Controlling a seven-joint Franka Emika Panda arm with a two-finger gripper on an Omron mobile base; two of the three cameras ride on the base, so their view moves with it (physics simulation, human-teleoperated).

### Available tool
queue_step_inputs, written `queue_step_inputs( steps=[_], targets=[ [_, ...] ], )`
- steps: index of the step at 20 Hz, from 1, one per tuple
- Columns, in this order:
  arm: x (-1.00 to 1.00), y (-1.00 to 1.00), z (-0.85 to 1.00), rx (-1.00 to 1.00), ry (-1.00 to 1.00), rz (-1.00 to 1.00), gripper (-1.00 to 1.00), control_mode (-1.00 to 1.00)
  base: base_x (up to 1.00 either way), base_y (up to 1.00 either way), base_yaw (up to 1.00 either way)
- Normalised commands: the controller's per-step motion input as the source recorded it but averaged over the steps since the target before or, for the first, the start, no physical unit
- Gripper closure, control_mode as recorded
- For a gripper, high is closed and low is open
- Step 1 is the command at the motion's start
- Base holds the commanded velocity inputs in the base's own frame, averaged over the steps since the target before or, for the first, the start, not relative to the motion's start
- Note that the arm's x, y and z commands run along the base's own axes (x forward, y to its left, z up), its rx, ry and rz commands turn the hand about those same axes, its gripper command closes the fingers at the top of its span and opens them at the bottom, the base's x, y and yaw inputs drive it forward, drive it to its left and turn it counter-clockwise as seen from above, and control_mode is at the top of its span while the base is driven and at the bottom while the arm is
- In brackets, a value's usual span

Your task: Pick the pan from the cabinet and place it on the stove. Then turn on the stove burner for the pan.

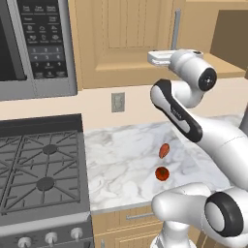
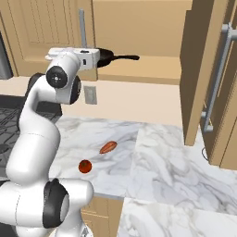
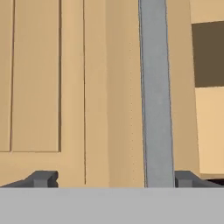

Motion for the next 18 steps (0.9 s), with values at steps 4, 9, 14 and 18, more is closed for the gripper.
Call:
queue_step_inputs(
  steps=[4, 9, 14, 18],
  targets=[
    [0.11, -0.06, -0.01, 0.00, 0.00, -0.01, -1.00, -1.00, 0.00, 0.00, 0.00],
    [0.11, -0.26, 0.00, 0.00, 0.00, 0.00, -1.00, -1.00, 0.00, 0.00, 0.00],
    [0.10, -0.20, -0.02, 0.00, -0.03, 0.00, -1.00, -1.00, 0.00, 0.00, 0.00],
    [0.33, 0.00, -0.22, 0.00, -0.09, 0.00, -1.00, -1.00, 0.00, 0.00, 0.00]
  ],
)
